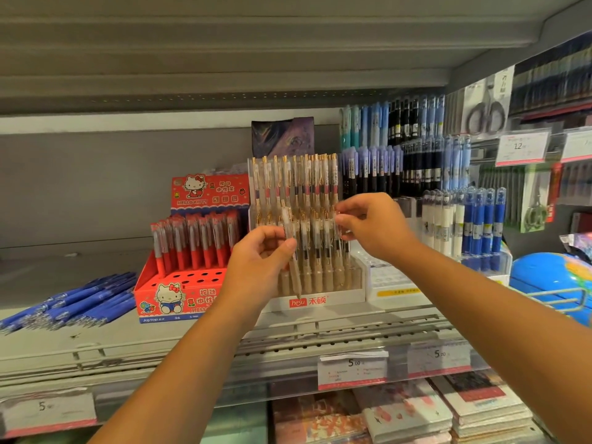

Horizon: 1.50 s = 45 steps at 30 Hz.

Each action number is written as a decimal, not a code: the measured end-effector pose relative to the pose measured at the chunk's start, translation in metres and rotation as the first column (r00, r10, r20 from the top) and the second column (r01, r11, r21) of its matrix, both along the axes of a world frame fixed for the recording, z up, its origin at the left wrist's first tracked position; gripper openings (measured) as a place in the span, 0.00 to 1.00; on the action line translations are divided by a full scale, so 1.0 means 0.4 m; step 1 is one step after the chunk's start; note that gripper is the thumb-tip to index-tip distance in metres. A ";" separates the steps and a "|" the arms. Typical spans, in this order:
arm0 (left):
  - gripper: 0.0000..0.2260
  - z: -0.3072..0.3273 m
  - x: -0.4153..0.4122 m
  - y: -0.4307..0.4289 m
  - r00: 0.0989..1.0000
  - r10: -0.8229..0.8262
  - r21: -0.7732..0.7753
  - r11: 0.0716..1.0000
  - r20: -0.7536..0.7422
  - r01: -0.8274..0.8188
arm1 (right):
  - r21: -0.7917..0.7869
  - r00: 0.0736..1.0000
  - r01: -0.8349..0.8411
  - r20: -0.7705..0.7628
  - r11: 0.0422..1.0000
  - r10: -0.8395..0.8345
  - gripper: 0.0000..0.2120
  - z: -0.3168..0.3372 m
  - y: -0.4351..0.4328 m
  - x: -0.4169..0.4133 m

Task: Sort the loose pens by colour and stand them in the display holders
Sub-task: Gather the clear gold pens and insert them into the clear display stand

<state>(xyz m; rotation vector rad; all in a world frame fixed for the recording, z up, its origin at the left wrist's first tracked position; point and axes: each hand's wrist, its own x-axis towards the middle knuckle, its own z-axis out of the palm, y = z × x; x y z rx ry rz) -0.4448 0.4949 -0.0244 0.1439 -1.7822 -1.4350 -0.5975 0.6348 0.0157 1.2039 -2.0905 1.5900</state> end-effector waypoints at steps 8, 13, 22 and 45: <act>0.05 0.001 0.012 0.011 0.998 -0.063 -0.032 0.998 -0.009 0.063 | -0.036 0.999 -0.028 0.022 0.999 0.029 0.07 -0.009 0.003 -0.003; 0.06 0.000 0.016 0.017 0.997 -0.079 -0.057 0.995 0.019 0.080 | -0.002 0.999 0.019 0.035 1.000 -0.019 0.05 -0.034 0.020 -0.005; 0.06 0.002 0.016 0.022 0.997 -0.075 -0.095 0.992 0.031 0.077 | -0.071 0.967 0.116 -0.219 0.991 -0.129 0.06 -0.018 0.038 0.077; 0.42 0.121 -0.119 -0.015 0.822 0.568 -0.980 0.186 0.044 -0.076 | -0.308 0.998 0.043 0.045 0.950 -0.031 0.06 0.029 0.091 -0.003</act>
